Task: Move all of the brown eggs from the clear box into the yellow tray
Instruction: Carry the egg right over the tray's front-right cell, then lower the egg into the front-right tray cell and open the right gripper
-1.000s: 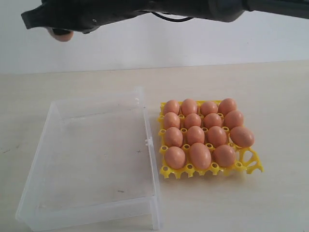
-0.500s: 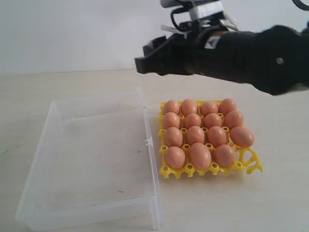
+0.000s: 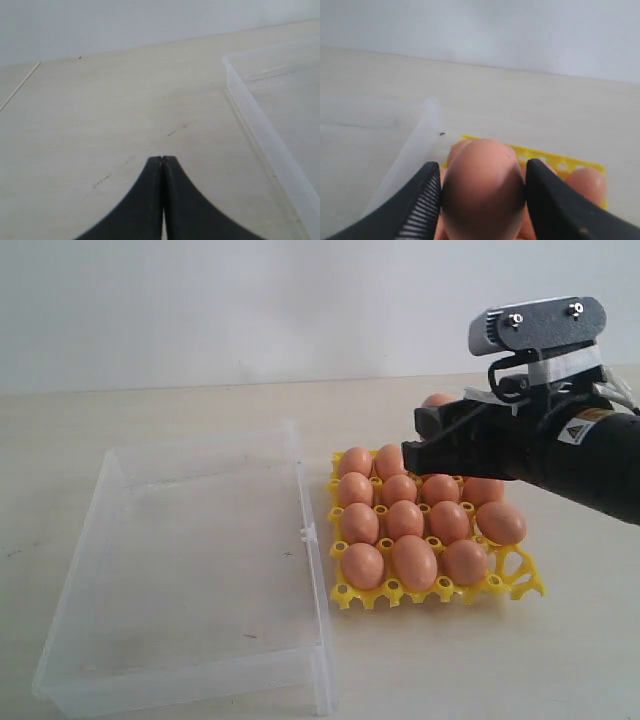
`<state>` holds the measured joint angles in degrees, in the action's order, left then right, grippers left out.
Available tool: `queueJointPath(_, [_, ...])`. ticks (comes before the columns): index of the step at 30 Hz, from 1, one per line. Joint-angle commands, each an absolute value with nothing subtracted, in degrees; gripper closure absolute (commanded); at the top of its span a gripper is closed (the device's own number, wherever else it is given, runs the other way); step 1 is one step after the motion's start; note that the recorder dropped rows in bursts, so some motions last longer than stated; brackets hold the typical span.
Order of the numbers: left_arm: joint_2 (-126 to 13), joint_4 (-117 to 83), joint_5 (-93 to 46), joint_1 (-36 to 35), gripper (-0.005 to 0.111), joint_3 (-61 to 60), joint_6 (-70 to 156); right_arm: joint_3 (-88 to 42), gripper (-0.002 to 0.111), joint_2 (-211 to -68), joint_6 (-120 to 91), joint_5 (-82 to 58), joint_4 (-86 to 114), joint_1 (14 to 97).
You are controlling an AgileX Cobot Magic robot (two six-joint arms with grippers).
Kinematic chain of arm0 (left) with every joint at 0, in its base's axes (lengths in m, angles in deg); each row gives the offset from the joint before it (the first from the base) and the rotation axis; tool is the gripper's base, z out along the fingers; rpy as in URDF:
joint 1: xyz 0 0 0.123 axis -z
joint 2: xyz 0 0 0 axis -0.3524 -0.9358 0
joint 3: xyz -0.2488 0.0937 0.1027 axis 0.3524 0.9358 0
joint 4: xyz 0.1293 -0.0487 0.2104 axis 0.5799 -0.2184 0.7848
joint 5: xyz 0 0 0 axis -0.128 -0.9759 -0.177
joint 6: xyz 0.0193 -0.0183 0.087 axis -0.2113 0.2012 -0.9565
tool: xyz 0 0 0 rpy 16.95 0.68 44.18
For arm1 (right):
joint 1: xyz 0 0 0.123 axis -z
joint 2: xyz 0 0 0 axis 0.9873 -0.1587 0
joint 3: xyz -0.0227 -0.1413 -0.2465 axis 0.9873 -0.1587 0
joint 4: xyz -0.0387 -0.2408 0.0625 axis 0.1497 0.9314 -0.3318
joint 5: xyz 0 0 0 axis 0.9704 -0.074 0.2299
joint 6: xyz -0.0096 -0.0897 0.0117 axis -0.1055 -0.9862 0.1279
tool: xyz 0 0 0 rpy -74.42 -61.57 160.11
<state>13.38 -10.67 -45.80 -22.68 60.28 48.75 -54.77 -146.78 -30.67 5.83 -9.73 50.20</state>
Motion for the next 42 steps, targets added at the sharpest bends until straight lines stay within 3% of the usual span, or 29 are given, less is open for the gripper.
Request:
queueJointPath(1, [13.34,-10.81,-45.27,-22.33,0.107,60.05,49.11,-57.68,0.108,-146.37,-31.09,6.91,-11.46,51.71])
queueJointPath(20, [13.34,-10.81,-45.27,-22.33,0.107,60.05,48.99,-65.32,0.108,-148.29,-45.37,8.43,-36.2,51.71])
queueJointPath(42, [13.34,-10.81,-45.27,-22.33,0.107,60.05,48.99,-65.32,0.108,-155.96,-45.6,13.28,-36.65,51.71])
